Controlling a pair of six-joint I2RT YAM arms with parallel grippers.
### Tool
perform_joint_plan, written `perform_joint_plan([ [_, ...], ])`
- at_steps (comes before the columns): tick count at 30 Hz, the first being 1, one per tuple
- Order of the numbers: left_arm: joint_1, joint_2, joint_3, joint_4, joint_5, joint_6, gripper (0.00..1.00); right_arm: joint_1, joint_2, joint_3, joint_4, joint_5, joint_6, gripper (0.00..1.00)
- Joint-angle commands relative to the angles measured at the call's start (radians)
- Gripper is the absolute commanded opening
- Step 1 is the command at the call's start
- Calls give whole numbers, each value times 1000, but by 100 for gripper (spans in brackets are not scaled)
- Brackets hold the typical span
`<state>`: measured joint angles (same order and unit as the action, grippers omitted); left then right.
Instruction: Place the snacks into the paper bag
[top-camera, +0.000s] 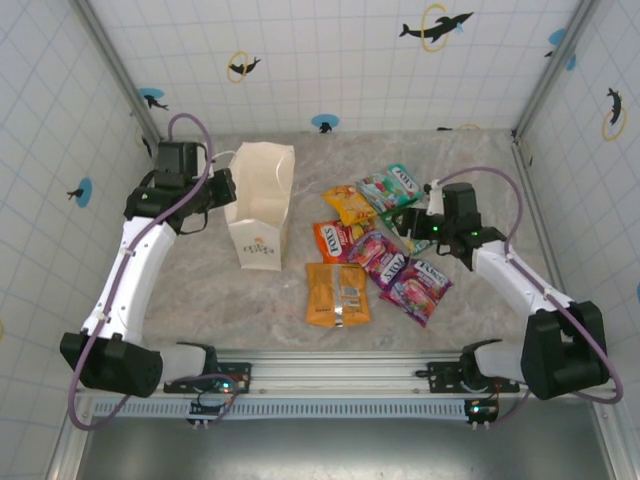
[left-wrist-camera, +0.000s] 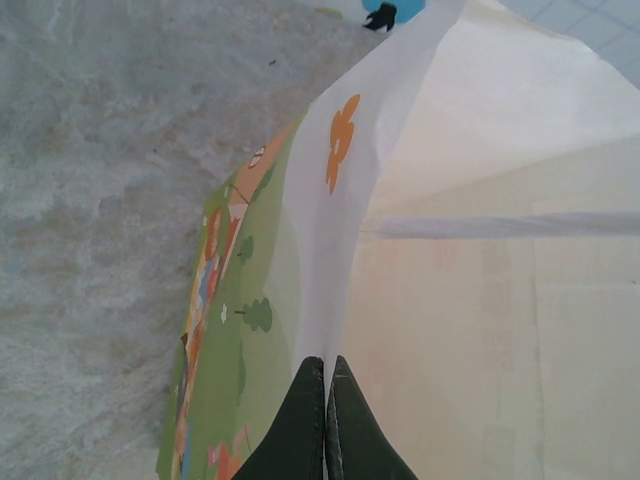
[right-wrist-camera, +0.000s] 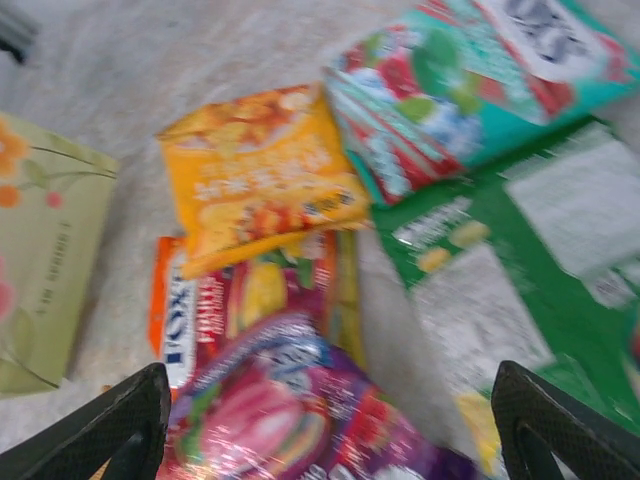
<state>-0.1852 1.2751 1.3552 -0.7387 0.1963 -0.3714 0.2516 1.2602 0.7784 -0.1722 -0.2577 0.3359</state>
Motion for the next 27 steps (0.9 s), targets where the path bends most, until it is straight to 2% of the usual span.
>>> perform_joint_plan([
  [1,-4,-11,-21,92,3,-57,0,-20,-55,7,-163,55,-11,85],
  [4,-5,17,-7,93,10,-63,0,-72,-63,9,-282,145,40,87],
  [7,-5,29,-3,110,32,-56,0,-175,-54,-7,-293,74,47,89],
  [11,-4,37,-10,122,38,-56,0,-269,-56,-128,-64,-62,78,86],
  [13,-5,39,-16,124,40,-58,0,-283,-49,-196,70,-94,141,80],
  [17,-5,37,-24,122,35,-60,0,-292,12,-264,241,-191,262,78],
  [27,-5,32,-38,137,49,-80,0,-308,158,-388,647,-182,469,73],
])
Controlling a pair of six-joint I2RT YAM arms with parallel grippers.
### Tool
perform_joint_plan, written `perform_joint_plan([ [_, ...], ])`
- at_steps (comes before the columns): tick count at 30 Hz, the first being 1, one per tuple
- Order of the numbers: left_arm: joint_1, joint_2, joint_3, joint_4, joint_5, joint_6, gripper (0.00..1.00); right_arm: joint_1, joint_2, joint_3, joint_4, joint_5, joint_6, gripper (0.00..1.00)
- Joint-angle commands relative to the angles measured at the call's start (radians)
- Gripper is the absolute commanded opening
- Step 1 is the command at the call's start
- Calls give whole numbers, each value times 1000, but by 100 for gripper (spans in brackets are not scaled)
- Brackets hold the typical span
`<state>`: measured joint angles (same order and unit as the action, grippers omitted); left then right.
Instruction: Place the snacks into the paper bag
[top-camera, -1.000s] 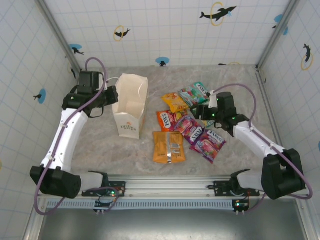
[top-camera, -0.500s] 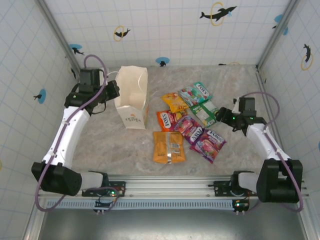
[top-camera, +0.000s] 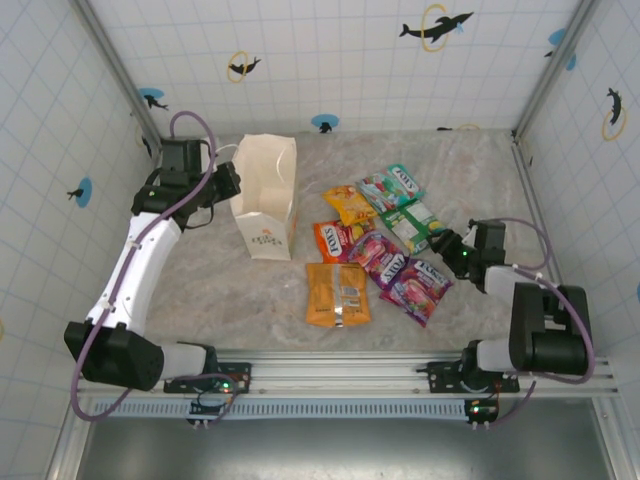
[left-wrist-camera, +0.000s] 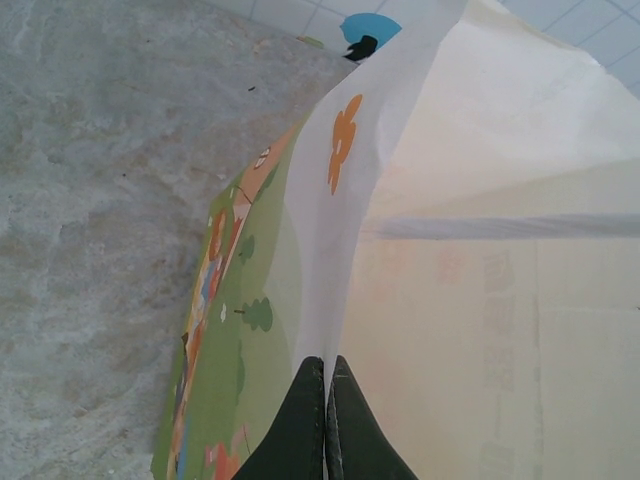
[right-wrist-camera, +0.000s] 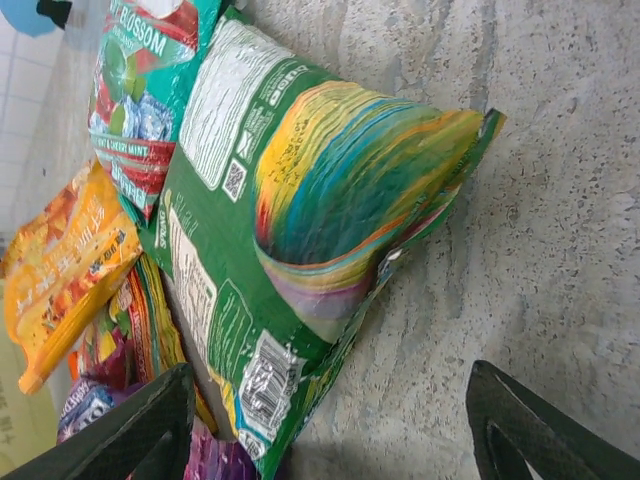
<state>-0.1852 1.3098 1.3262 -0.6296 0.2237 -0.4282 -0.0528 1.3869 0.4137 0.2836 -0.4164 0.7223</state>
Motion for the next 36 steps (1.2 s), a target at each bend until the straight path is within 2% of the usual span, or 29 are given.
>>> perform_joint_plan([
  [1,-5,-4,-13,33,27,-28,0,-4,48,-30,227,-29,93,73],
  [9,12,-9,-32,78,106,-69,0,-5,134,-36,367,11,128,73],
  [18,15,-5,-36,94,130,-82,0,4,271,-13,508,67,226,67],
  [22,16,-2,-44,96,133,-86,0,20,328,22,509,83,222,58],
  [27,15,-3,-37,78,132,-83,0,30,343,46,500,96,201,32],
  [29,16,-7,-36,74,128,-84,0,31,329,52,481,107,181,17],
  [31,16,-12,-36,74,122,-83,0,32,306,58,456,124,160,8],
  [36,16,-11,-29,69,131,-76,0,45,211,80,369,162,74,0],
])
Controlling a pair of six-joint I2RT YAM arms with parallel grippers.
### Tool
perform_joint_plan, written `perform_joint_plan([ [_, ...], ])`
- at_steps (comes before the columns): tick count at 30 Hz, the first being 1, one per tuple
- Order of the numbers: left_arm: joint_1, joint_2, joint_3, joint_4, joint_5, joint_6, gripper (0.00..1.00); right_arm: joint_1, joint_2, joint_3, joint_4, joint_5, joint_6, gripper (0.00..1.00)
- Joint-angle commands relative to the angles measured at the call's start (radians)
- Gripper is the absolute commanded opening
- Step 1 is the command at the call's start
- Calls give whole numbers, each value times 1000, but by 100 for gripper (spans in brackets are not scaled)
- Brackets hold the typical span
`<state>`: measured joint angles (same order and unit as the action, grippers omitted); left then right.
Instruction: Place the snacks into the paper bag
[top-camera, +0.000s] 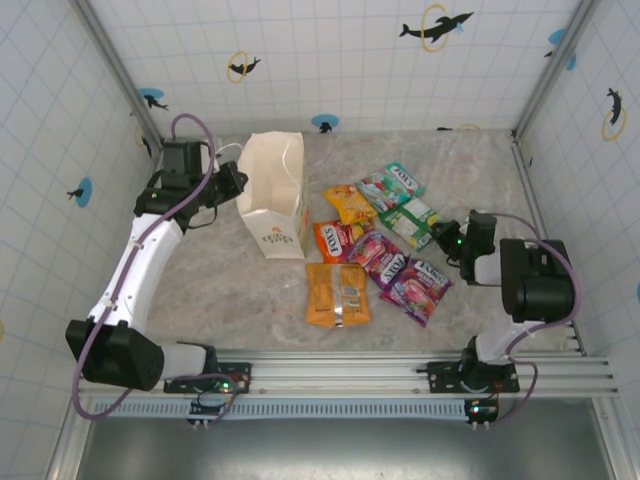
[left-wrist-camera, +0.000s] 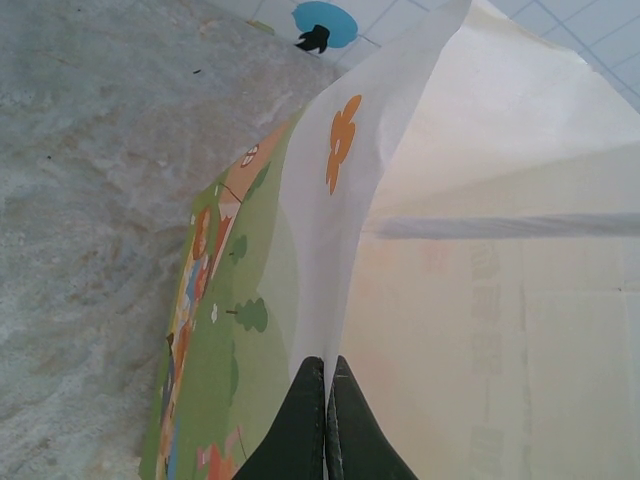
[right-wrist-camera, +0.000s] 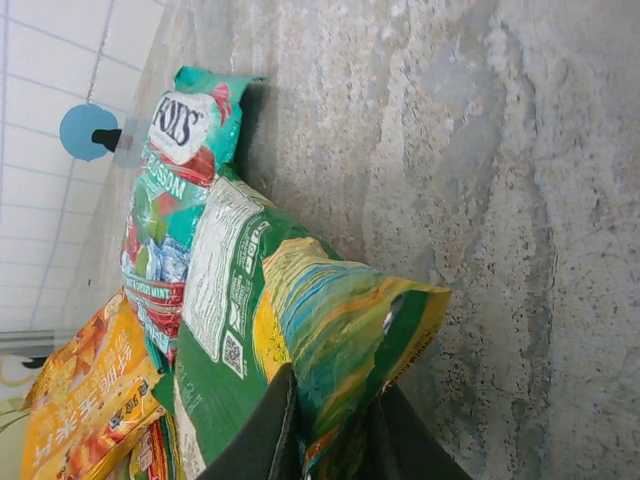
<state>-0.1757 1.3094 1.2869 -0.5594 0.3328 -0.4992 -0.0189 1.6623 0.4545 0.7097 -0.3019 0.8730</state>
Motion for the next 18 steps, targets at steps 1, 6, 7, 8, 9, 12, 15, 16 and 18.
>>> perform_joint_plan([
  [1,7,-7,12,-6,25,-4,0,14,-91,50,-88,55,-110,0],
  [6,5,-8,15,-19,10,-2,0,57,-244,125,-277,121,-299,0],
  [7,9,-9,15,-19,3,-4,0,66,-273,148,-320,142,-328,0],
  [8,7,-10,15,-16,-6,-7,0,74,-304,171,-364,157,-356,0],
  [9,7,-10,13,-12,-12,-8,0,79,-326,189,-396,167,-375,0],
  [12,7,-7,-2,24,-8,-54,0,103,-396,246,-469,201,-422,0],
  [15,6,2,-7,51,6,-103,0,140,-452,303,-510,242,-450,0],
  [16,6,0,-18,71,8,-121,0,159,-467,323,-520,258,-459,0],
  [18,6,-12,-47,113,11,-156,0,192,-487,356,-531,283,-470,0],
])
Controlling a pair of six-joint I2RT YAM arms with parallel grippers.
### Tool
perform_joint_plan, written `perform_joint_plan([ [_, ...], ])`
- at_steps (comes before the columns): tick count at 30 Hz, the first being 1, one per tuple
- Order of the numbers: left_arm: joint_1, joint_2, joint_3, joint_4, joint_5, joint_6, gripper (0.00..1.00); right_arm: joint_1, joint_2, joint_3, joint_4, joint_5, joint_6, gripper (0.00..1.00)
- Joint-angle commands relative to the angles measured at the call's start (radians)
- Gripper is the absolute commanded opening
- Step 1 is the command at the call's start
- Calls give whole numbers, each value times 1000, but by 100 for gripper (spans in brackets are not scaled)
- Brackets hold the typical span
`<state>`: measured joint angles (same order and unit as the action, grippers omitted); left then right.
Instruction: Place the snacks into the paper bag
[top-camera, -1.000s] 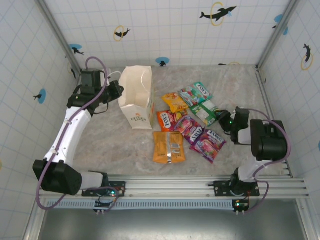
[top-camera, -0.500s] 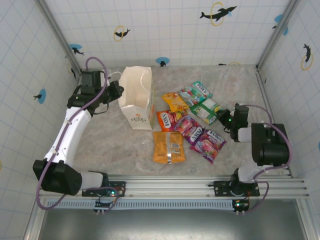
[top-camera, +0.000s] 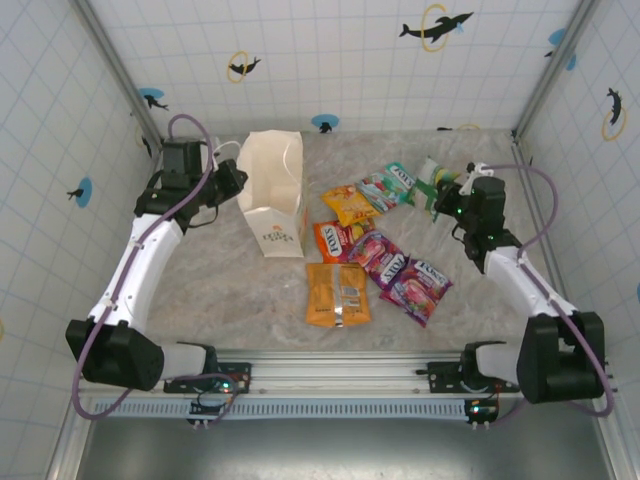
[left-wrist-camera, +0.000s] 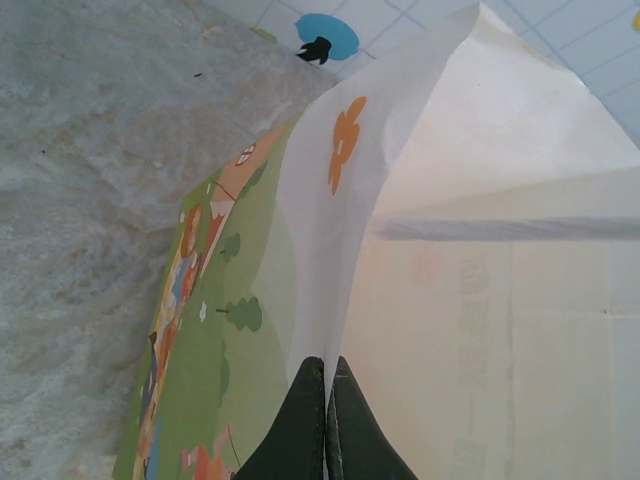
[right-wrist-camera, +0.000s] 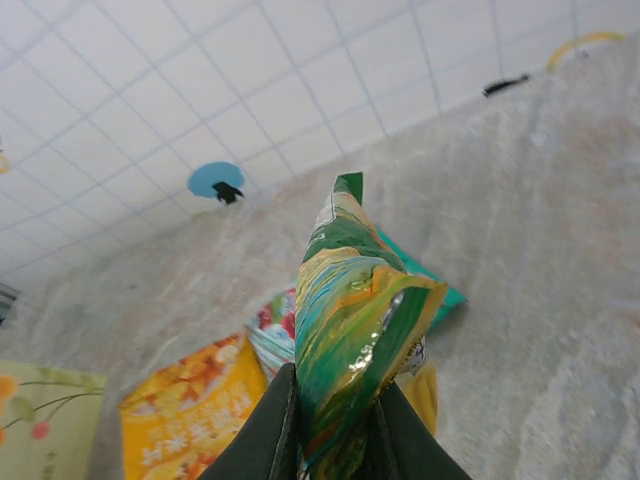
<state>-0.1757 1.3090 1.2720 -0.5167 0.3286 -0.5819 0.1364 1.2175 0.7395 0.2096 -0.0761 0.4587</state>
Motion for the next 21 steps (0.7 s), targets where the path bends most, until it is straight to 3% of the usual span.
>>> perform_joint_plan([
  [1,6,-18,-45,89,14,-86,0,56,-50,95,-37,69,-59,0],
  [9,6,-14,-42,88,-55,-113,0,263,-25,327,-35,169,11,0],
  [16,0,40,67,-25,-153,-51,0,563,71,543,17,345,-133,0],
  [21,0,61,96,-66,-171,-26,0,715,171,667,63,403,-225,0],
])
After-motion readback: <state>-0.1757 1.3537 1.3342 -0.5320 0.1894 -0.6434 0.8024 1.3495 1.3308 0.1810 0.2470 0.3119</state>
